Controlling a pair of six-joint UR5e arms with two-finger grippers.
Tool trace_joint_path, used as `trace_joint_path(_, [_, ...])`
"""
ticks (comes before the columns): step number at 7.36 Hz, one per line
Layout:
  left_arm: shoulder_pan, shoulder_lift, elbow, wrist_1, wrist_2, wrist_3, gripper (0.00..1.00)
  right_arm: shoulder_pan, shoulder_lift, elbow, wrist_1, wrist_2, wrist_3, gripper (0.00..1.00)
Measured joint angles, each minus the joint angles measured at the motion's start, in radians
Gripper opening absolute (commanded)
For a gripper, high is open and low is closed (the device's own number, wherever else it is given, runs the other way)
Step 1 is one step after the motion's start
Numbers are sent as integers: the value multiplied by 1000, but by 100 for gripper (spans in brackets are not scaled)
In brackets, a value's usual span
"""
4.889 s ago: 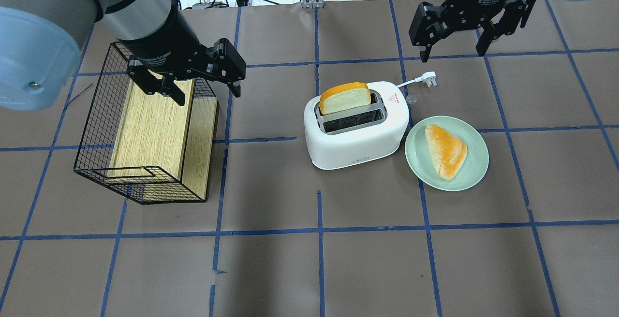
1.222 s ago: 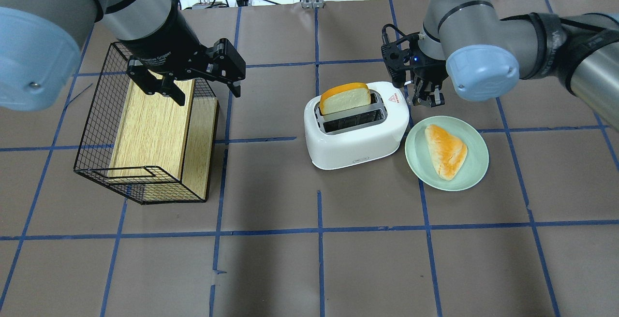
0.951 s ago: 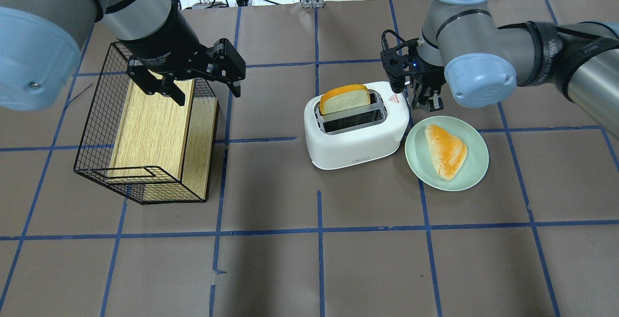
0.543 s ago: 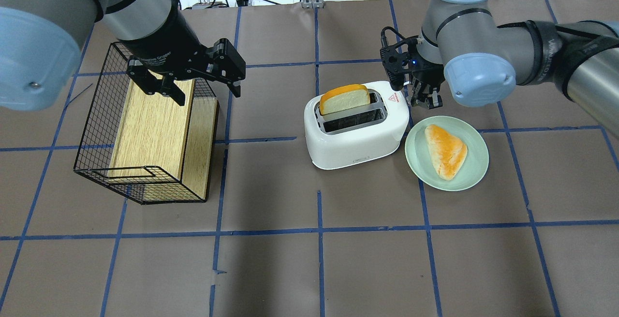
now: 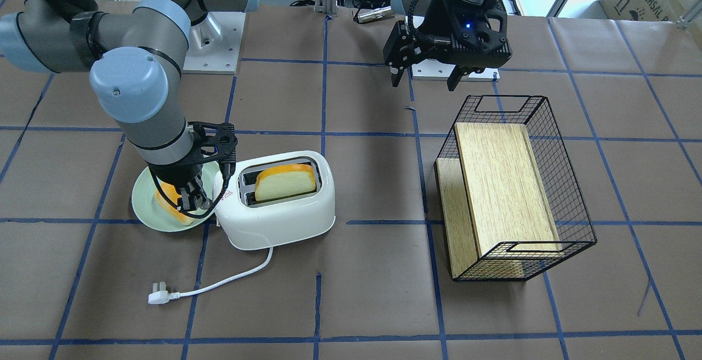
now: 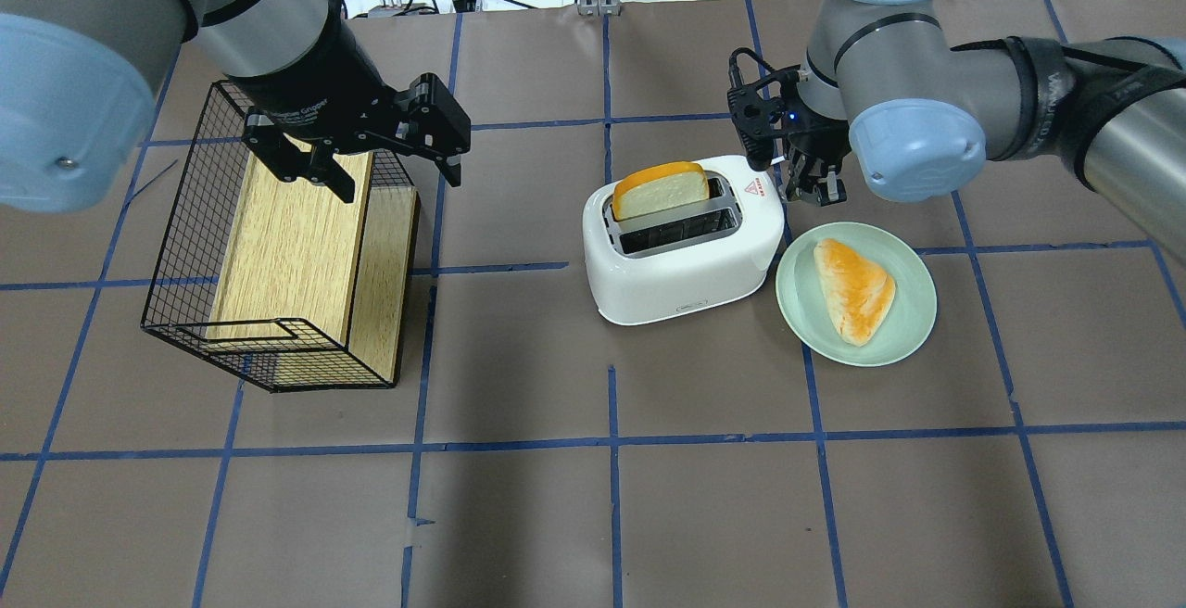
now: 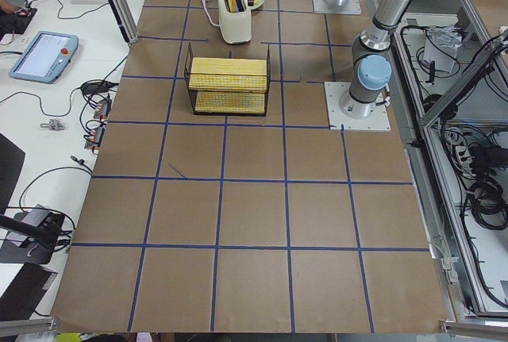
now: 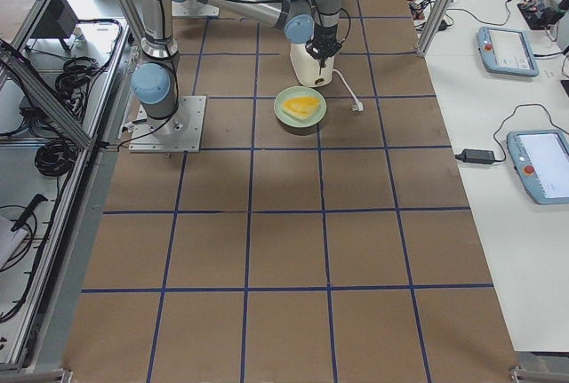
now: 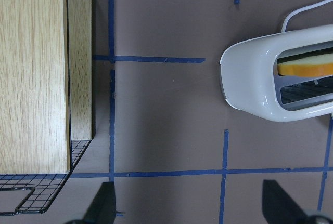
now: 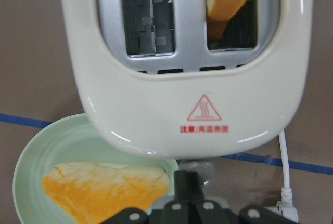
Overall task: Press toaster with right arm
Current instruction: 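Press the toaster lever down with the right gripper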
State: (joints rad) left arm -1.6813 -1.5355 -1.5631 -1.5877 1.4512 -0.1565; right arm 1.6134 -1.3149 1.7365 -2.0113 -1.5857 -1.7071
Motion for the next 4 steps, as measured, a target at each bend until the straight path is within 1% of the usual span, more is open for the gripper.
trace_joint_path(4, [0,0,0,0,0,0,100,0,28,2,-34,1,0,8])
